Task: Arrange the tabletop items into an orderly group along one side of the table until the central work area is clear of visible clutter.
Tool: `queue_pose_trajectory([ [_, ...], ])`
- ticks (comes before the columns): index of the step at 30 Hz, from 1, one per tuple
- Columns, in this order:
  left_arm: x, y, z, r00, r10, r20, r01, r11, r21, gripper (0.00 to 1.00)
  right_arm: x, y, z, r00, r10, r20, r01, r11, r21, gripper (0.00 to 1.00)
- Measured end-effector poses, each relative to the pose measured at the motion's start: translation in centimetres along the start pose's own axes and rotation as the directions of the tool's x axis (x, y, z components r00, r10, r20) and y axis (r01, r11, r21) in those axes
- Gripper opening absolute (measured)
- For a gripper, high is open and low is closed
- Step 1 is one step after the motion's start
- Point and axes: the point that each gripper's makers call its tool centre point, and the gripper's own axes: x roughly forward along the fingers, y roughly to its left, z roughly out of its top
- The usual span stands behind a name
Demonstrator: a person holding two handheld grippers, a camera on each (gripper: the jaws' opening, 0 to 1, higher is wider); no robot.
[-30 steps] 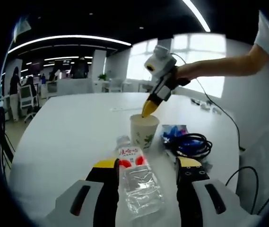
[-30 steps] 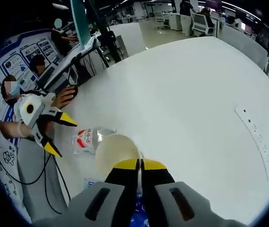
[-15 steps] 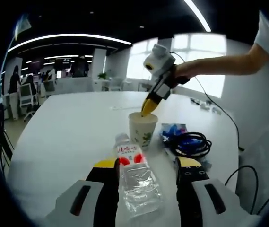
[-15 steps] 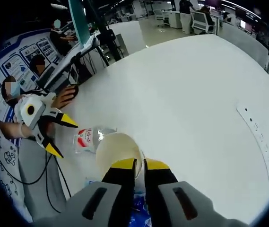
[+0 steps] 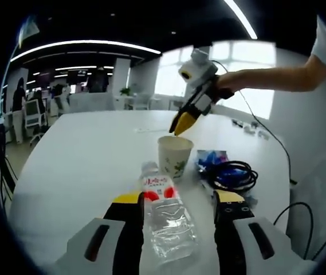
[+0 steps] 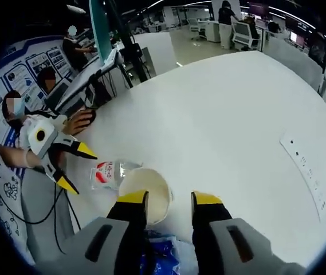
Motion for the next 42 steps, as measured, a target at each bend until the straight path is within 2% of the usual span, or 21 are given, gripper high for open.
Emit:
queue_pose_trajectory([
  [3,0.1,0.5,-0.1,1.000,0.021,-0.017,-0.021,1.000,-0.023,0.48,-0.7,0.4,0.5,0.999,-0.007,0.033,0.008,1.000,-0.017,0.38],
  [6,0.0,0.8,-0.2,0.999,0.034,-0.034,-0.035,0.999,-0.032,0.49,-1.5,1.9,1.0,0.997,-0.002,0.081,0.004,1.000,-0.028,0.43],
  [8,0.0,0.9,-0.3,0.998,0.038,-0.055,-0.040,0.999,-0.035,0.50,-1.7,1.9,1.5,0.995,0.002,0.103,0.001,0.999,-0.033,0.46],
  [13,0.0,0.7,-0.5,0.992,0.042,-0.116,-0.046,0.999,-0.026,0.54,-2.7,4.8,1.8,0.989,0.041,0.142,-0.032,0.997,-0.069,0.52],
  [17,-0.1,0.3,-0.6,0.989,0.042,-0.143,-0.045,0.999,-0.013,0.54,-3.4,6.6,1.4,0.989,0.066,0.135,-0.048,0.990,-0.136,0.59],
  [18,-0.1,0.3,-0.7,0.987,0.044,-0.154,-0.047,0.999,-0.017,0.55,-3.7,7.2,0.9,0.991,0.082,0.104,-0.060,0.978,-0.199,0.60],
  [19,-0.1,0.1,-0.8,0.985,0.042,-0.166,-0.047,0.999,-0.022,0.55,-3.7,7.4,0.9,0.991,0.088,0.105,-0.062,0.972,-0.228,0.61],
  [20,-0.2,0.0,-0.8,0.985,0.042,-0.167,-0.046,0.999,-0.021,0.55,-3.9,8.2,0.7,0.991,0.093,0.098,-0.061,0.953,-0.295,0.61],
  [22,-0.2,-0.1,-1.1,0.982,0.044,-0.185,-0.050,0.998,-0.027,0.56,-3.9,8.3,-0.1,0.996,0.075,0.047,-0.054,0.934,-0.353,0.61],
  [26,-0.3,-0.1,-1.8,0.972,0.065,-0.224,-0.073,0.997,-0.028,0.56,-4.1,8.8,-0.1,0.996,0.082,0.037,-0.063,0.925,-0.376,0.61],
  [29,-0.6,0.5,-3.0,0.947,0.112,-0.300,-0.117,0.993,0.002,0.56,-4.2,9.2,0.3,0.993,0.096,0.064,-0.067,0.932,-0.355,0.60],
  [32,-0.7,1.1,-4.2,0.909,0.149,-0.390,-0.149,0.988,0.032,0.56,-4.1,9.3,-0.1,0.993,0.089,0.075,-0.057,0.934,-0.352,0.60],
  [34,-0.4,0.9,-4.3,0.895,0.138,-0.424,-0.162,0.987,-0.021,0.55,-4.1,9.5,-0.7,0.993,0.090,0.076,-0.059,0.937,-0.344,0.60],
  [35,-0.1,1.0,-3.9,0.895,0.137,-0.425,-0.164,0.986,-0.026,0.54,-4.1,9.5,-1.0,0.993,0.091,0.075,-0.061,0.938,-0.340,0.60],
  [36,-0.1,1.1,-4.0,0.885,0.144,-0.442,-0.171,0.985,-0.023,0.54,-4.0,9.5,-1.3,0.992,0.094,0.079,-0.063,0.939,-0.337,0.59],
  [37,-0.1,1.1,-4.2,0.866,0.135,-0.482,-0.157,0.988,-0.005,0.55,-4.1,9.6,-1.5,0.992,0.099,0.082,-0.067,0.942,-0.330,0.59],
  [38,0.0,0.9,-4.4,0.857,0.125,-0.499,-0.155,0.988,-0.018,0.57,-4.1,9.7,-1.9,0.991,0.103,0.083,-0.072,0.946,-0.317,0.59],
  [39,0.2,0.6,-4.4,0.854,0.106,-0.509,-0.141,0.989,-0.031,0.60,-4.2,9.7,-2.1,0.991,0.103,0.086,-0.071,0.947,-0.315,0.59],
  [40,0.8,0.2,-4.1,0.867,0.076,-0.493,-0.117,0.992,-0.053,0.63,-4.3,9.7,-2.3,0.991,0.103,0.088,-0.071,0.947,-0.313,0.59],
  [41,0.7,0.1,-4.4,0.848,0.066,-0.525,-0.126,0.989,-0.079,0.61,-4.4,9.8,-2.5,0.990,0.106,0.091,-0.073,0.948,-0.310,0.59],
  [42,0.9,0.2,-4.4,0.841,0.064,-0.537,-0.107,0.993,-0.050,0.57,-4.5,9.8,-2.6,0.990,0.107,0.095,-0.073,0.949,-0.306,0.59],
])
